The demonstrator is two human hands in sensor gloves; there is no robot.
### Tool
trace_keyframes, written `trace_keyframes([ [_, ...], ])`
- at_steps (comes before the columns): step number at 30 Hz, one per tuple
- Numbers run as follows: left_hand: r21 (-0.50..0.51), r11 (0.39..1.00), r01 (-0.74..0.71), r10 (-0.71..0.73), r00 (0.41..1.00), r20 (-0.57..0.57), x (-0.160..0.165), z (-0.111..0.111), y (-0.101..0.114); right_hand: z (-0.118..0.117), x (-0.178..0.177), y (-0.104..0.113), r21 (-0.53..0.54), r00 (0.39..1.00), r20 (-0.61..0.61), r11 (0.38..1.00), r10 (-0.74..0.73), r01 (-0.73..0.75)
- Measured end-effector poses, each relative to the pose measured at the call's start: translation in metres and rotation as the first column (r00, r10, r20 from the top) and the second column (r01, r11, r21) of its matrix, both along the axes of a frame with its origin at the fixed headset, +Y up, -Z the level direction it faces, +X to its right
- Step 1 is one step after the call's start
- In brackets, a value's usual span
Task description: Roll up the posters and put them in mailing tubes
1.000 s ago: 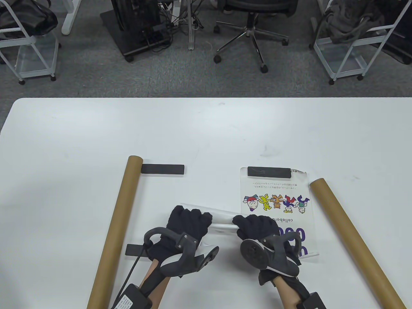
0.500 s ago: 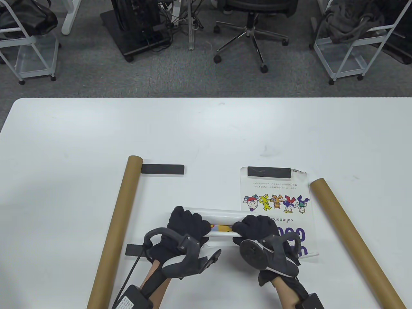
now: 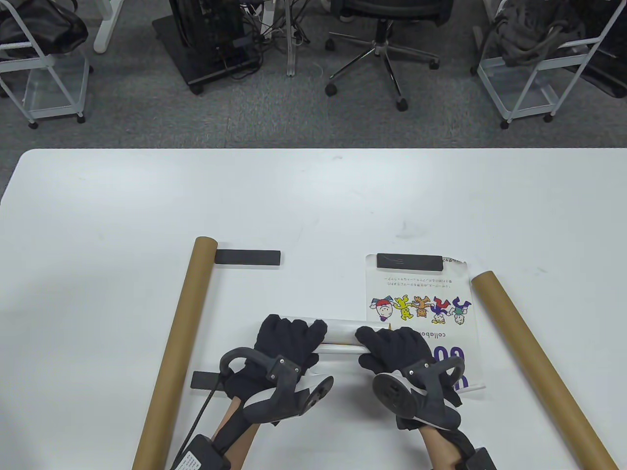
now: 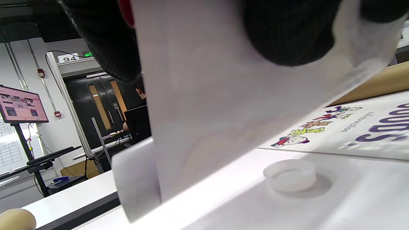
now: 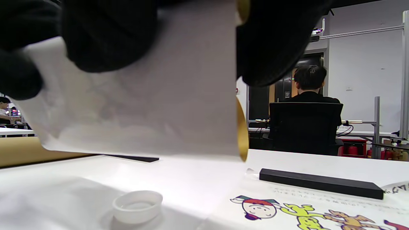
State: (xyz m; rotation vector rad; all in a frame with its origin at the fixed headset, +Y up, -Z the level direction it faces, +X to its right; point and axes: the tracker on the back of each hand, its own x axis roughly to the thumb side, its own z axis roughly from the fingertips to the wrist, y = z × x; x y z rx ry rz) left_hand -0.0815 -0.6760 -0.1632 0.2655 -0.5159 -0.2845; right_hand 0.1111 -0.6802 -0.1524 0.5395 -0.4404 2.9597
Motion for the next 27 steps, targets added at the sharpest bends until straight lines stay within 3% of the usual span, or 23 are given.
trace_keyframes([
  [6,-0.045,0.999,0.022,-0.023,0.999,-0.030,-0.001,-0.003,-0.003,-0.005,-0.001,-0.009,-0.179,0.999,-0.009,0.983,-0.034,0.031],
  [10,-0.016,0.999,0.048,-0.049,0.998,-0.041,0.000,-0.003,-0.002,-0.007,-0.003,-0.010,-0.238,0.999,-0.038,0.971,-0.034,0.024],
  [16,0.037,0.990,0.137,-0.136,0.990,-0.025,0.004,0.000,-0.001,-0.004,-0.010,-0.006,-0.170,0.997,-0.025,0.983,0.073,-0.076],
  [27,0.084,0.985,0.148,-0.148,0.989,-0.008,0.006,0.004,-0.001,-0.004,0.000,-0.005,-0.182,1.000,-0.004,0.983,0.016,-0.017],
])
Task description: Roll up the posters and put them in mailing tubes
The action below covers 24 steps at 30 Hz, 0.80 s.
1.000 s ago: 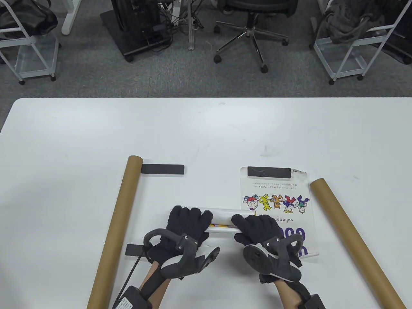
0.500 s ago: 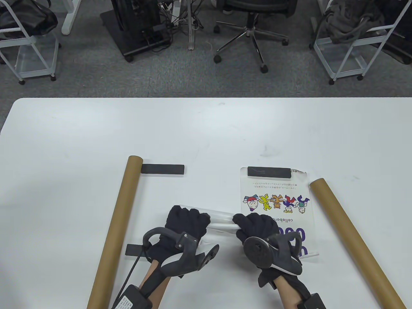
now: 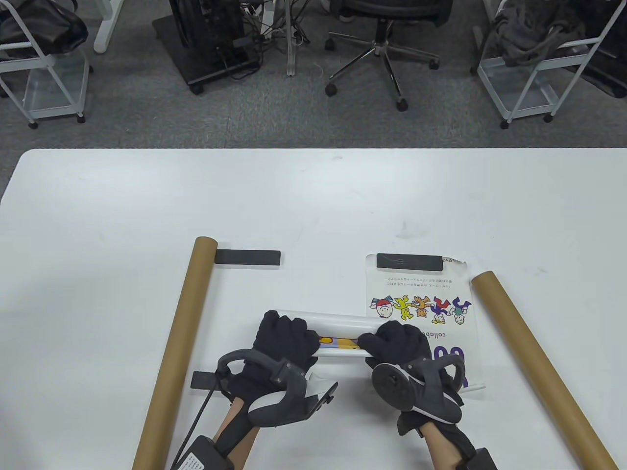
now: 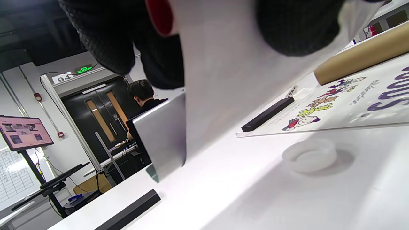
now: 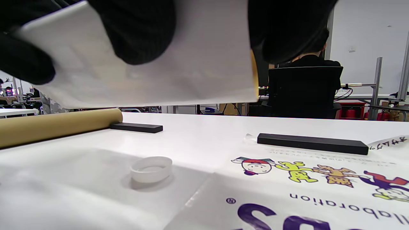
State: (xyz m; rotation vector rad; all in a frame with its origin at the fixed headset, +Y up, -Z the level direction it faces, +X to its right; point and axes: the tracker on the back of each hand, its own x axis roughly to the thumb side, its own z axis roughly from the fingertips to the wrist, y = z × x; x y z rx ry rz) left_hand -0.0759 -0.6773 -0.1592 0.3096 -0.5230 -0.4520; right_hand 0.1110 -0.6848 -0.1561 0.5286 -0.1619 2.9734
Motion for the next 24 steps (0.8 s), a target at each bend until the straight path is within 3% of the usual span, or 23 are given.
trace_keyframes([
  [9,-0.040,0.990,-0.133,0.133,0.991,0.003,-0.008,-0.004,0.003,-0.001,-0.001,-0.002,0.023,1.000,-0.005,1.000,0.007,-0.006],
  [12,-0.008,0.986,-0.167,0.167,0.986,0.023,-0.011,-0.002,0.008,0.000,0.001,-0.001,0.055,1.000,0.008,0.998,-0.002,0.001],
  [24,0.016,0.993,-0.117,0.117,0.993,0.010,-0.008,-0.001,0.010,-0.001,-0.001,-0.002,0.021,1.000,0.019,1.000,0.010,-0.010],
])
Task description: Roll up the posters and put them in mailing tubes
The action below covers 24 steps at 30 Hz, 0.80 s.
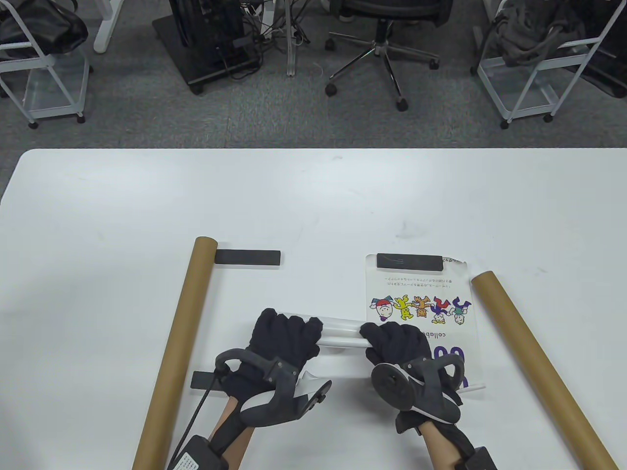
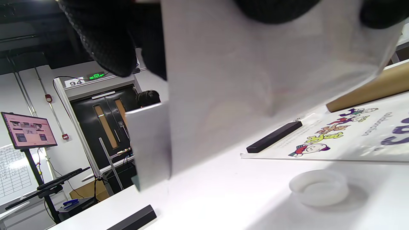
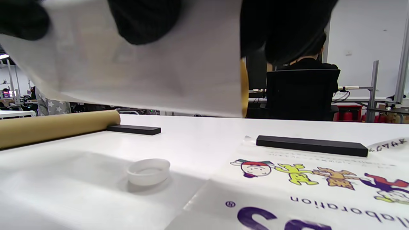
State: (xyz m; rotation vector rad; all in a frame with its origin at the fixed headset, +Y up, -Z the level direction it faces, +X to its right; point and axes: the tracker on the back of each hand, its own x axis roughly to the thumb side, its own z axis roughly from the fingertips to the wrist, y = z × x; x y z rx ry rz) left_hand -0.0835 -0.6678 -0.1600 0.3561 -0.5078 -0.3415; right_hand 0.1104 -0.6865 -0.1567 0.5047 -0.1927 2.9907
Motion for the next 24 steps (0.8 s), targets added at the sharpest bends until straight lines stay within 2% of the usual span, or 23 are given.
trace_keyframes([
  [5,0.013,0.998,0.066,-0.066,0.998,-0.002,0.0014,0.0017,-0.0030,0.0002,-0.0012,-0.0012,0.001,1.000,-0.020,1.000,0.002,-0.002],
  [13,-0.038,0.997,0.066,-0.067,0.997,-0.024,-0.0011,-0.0024,-0.0082,0.0008,-0.0025,-0.0018,-0.002,1.000,-0.016,1.000,0.011,-0.011],
  [18,-0.081,0.995,0.060,-0.064,0.997,-0.050,-0.0022,-0.0038,-0.0085,-0.0003,-0.0028,-0.0032,-0.047,1.000,-0.026,0.999,-0.013,0.012],
  [20,-0.080,0.995,0.057,-0.062,0.997,-0.054,-0.0030,-0.0041,-0.0089,-0.0013,-0.0032,-0.0050,-0.109,0.999,-0.036,0.994,-0.032,0.027],
  [24,-0.078,0.996,0.039,-0.043,0.998,-0.049,-0.0044,-0.0061,-0.0086,-0.0016,-0.0017,-0.0048,-0.090,0.999,-0.033,0.995,-0.034,0.031],
])
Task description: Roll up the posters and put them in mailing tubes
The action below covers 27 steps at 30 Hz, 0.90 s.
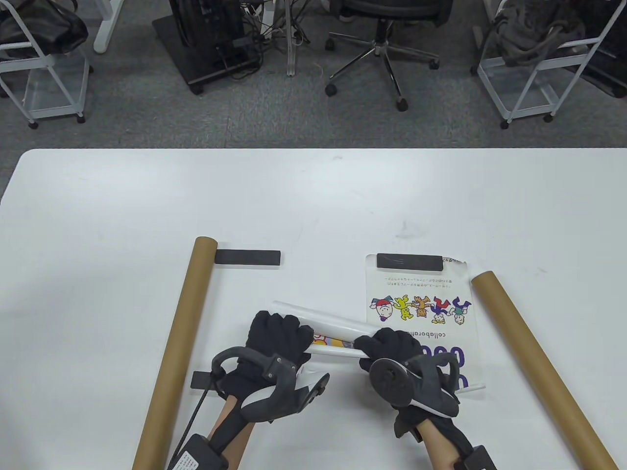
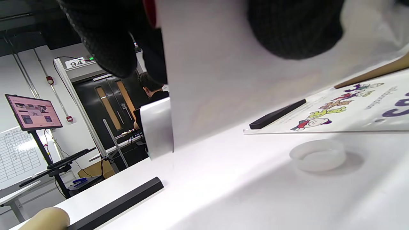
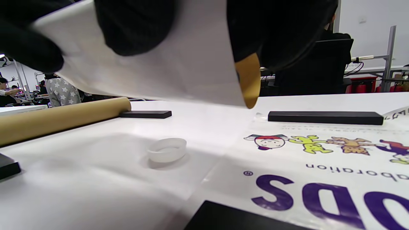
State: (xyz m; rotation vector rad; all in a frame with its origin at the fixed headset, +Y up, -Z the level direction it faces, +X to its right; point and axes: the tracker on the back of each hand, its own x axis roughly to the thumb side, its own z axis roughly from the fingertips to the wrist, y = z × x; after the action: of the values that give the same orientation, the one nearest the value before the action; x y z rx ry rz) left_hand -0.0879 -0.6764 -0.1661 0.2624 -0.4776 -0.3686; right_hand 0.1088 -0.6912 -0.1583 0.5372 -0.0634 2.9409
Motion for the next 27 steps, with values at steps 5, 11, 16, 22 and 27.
trace_keyframes([
  [5,0.028,1.000,0.000,0.000,1.000,0.015,-0.0014,0.0007,0.0012,0.0000,0.0033,0.0011,0.032,1.000,0.012,0.999,-0.014,0.014],
  [11,0.005,1.000,-0.006,0.006,1.000,0.015,-0.0028,-0.0008,-0.0003,-0.0008,0.0042,0.0022,0.058,1.000,0.006,0.998,0.006,-0.006],
  [16,0.006,1.000,0.011,-0.011,1.000,0.003,-0.0013,0.0005,0.0013,0.0000,0.0034,0.0020,0.074,1.000,0.019,0.997,0.012,-0.013],
  [22,-0.002,1.000,0.015,-0.015,1.000,0.001,-0.0014,0.0003,0.0009,0.0004,0.0034,0.0022,0.085,1.000,0.029,0.996,0.010,-0.013],
  [27,-0.020,1.000,0.016,-0.016,1.000,-0.008,-0.0030,-0.0004,0.0002,0.0006,0.0034,0.0015,0.066,1.000,0.021,0.998,-0.004,0.002],
])
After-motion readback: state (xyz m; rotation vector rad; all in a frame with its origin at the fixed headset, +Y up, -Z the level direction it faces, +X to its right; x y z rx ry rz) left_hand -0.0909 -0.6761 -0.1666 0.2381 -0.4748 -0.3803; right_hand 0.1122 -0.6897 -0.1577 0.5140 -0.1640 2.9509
